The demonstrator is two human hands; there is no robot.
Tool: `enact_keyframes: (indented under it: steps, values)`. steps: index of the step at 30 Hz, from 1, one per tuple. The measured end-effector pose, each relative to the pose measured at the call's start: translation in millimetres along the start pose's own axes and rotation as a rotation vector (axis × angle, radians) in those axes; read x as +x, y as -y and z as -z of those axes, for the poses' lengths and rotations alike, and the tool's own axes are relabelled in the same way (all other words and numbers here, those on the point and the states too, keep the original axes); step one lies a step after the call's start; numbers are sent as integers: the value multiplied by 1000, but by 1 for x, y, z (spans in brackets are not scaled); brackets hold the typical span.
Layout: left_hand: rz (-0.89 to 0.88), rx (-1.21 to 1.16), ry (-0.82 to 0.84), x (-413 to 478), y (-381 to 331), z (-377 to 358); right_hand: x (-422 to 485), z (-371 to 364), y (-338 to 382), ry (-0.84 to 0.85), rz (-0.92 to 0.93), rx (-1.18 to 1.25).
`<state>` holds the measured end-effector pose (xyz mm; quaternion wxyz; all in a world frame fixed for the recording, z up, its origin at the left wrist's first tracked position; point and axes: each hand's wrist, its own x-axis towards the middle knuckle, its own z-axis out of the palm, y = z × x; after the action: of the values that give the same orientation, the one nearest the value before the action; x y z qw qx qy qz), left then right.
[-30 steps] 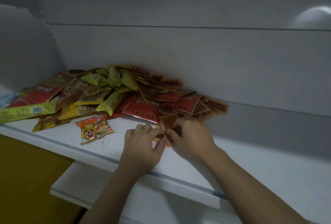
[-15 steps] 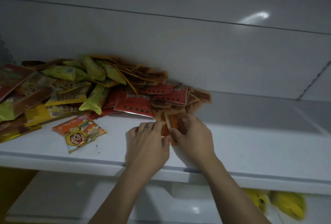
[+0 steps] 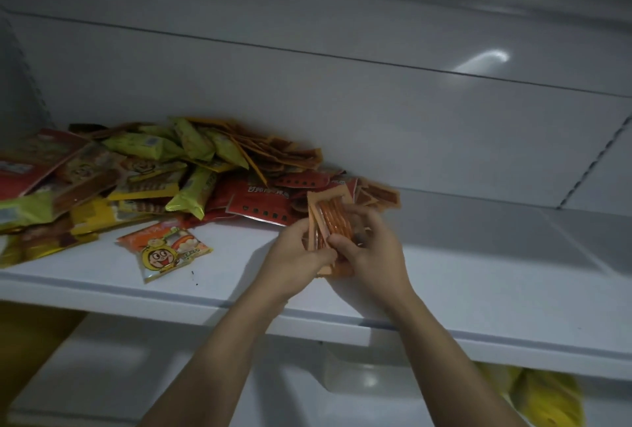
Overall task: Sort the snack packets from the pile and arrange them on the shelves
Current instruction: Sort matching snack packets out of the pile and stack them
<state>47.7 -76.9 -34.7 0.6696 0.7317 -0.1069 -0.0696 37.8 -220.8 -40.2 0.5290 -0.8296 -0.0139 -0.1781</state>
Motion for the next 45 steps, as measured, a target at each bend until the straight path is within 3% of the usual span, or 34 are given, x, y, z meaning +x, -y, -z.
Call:
enact_keyframes:
  steps: [4, 8, 14, 19, 28, 33, 39, 45]
  values:
    - [-115, -77, -45, 16, -17, -7, 28, 10, 11, -47, 113, 46]
    - [-218, -19, -163, 42, -29, -14, 56, 29, 26, -36, 212, -205]
    - [-175, -88, -338, 65, -22, -36, 113, 73, 4, -61, 7, -442]
    - [-190, 47, -413, 58, -8, -46, 116, 55, -39, -19, -95, -580]
    - [-138, 78, -424, 65, 5, -39, 114, 27, -70, 42, -171, -366]
    - [-144, 96, -416, 66, 10, -36, 119, 33, -68, -67, -192, 36]
    - [-184, 100, -393, 66, 11, -38, 127, 58, -74, -134, -346, 242]
    - [-200, 119, -405, 65, 11, -37, 125, 80, -63, -308, -230, 403]
